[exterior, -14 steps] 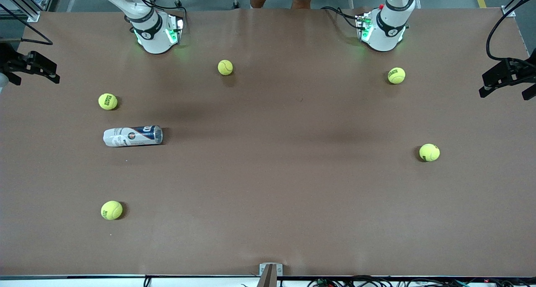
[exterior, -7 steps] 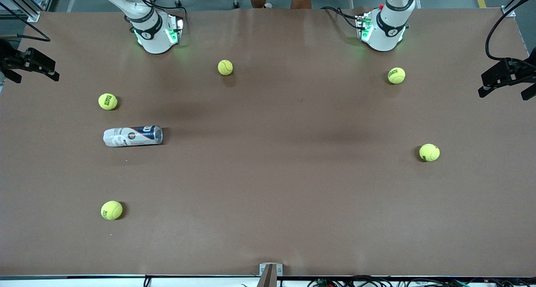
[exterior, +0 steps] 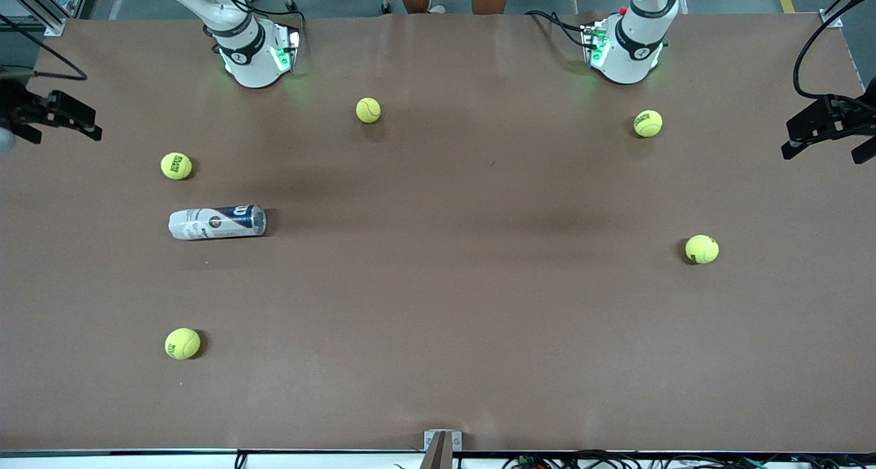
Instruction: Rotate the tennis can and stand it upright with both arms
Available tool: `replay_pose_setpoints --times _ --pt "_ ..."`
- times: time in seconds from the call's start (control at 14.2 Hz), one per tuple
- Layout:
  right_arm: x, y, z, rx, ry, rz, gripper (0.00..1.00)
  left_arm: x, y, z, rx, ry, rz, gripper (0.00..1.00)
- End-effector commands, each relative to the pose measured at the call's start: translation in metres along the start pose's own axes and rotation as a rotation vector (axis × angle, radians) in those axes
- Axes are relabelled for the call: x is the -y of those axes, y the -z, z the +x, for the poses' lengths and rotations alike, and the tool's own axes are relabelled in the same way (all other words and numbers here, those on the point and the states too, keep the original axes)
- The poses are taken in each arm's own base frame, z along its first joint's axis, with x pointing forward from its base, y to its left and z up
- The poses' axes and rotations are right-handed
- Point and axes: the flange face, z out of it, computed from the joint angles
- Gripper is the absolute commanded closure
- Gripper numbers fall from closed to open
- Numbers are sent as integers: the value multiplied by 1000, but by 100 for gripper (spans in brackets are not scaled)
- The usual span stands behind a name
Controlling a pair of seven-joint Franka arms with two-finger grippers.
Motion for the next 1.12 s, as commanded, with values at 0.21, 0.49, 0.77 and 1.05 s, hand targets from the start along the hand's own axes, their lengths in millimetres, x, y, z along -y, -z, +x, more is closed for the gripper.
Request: replay_pose_setpoints --times 0.21,0.49,0.77,1.05 --pt "-14 -50 37 86 -20 -26 0 0 5 1 -9 -8 -16 0" --pt "-31 -75 39 98 -396 -20 0 0 4 1 -8 -13 -16 0" --pt "-22 -91 47 123 -914 -53 0 0 4 1 -8 -15 -16 0" --pt "-13 -145 49 171 -1241 -37 0 0 5 1 -11 -15 -16 0"
